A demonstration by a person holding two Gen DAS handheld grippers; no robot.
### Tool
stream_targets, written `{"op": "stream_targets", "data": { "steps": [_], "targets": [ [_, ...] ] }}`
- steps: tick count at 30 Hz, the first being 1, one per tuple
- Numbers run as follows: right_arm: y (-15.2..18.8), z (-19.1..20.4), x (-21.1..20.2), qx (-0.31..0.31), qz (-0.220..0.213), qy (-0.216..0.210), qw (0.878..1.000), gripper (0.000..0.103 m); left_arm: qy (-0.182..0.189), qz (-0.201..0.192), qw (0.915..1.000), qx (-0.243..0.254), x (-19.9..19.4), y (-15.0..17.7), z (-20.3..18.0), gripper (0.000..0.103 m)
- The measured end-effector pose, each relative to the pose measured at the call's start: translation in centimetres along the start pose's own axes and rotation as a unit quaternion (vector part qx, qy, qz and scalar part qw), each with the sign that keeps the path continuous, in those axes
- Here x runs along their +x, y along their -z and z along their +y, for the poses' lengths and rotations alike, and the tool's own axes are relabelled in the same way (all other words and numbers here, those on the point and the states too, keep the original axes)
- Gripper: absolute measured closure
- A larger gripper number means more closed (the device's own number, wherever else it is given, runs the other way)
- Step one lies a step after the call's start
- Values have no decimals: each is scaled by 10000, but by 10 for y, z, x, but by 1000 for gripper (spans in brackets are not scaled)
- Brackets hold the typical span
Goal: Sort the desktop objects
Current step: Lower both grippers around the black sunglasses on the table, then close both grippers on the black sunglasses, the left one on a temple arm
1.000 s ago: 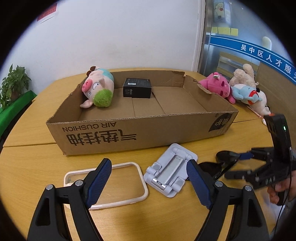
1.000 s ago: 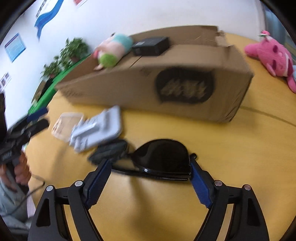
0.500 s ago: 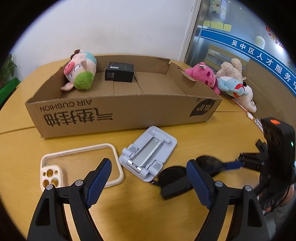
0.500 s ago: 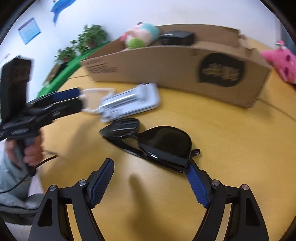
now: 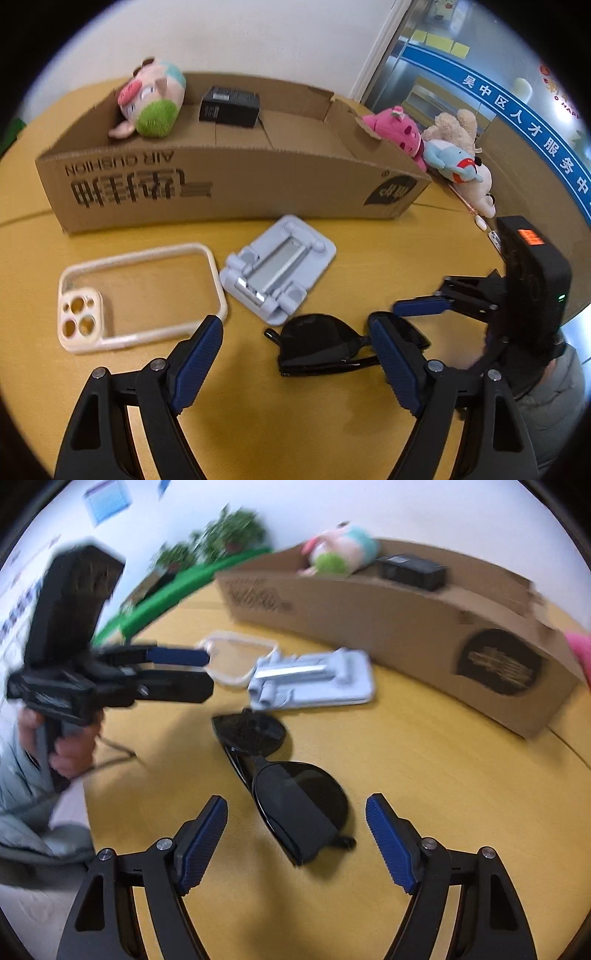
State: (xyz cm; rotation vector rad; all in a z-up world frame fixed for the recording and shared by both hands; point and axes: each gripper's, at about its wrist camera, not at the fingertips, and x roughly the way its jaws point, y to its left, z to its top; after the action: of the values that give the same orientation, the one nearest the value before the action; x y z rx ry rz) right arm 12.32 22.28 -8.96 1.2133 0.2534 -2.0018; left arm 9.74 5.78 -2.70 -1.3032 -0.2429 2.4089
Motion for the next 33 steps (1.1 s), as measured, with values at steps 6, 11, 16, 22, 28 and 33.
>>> {"op": "stream_targets", "data": {
  "steps": [6, 11, 16, 22, 28, 33],
  "targets": [
    [-7, 15, 8, -88, 220, -100, 9997, 49, 283, 395, 9979, -433, 9, 7, 12, 21],
    [-2, 23, -1, 489, 151, -264, 9983, 47, 443, 617, 9960, -480, 17, 12, 13, 23],
    [4, 31, -7, 690, -34, -475, 9965, 45, 556, 819, 9939, -480, 26, 14, 12, 31],
    [3, 39, -9, 583, -113, -315, 9977, 54, 668, 894, 9916, -660, 28, 13, 18, 63],
    [6, 52, -10, 479, -131, -244, 9985, 63, 626, 911, 9919, -631, 25, 14, 19, 67],
    [2, 51, -6, 704, -192, -254, 9970, 67, 565, 1131, 9901, -605, 24, 17, 16, 57]
  ]
}}
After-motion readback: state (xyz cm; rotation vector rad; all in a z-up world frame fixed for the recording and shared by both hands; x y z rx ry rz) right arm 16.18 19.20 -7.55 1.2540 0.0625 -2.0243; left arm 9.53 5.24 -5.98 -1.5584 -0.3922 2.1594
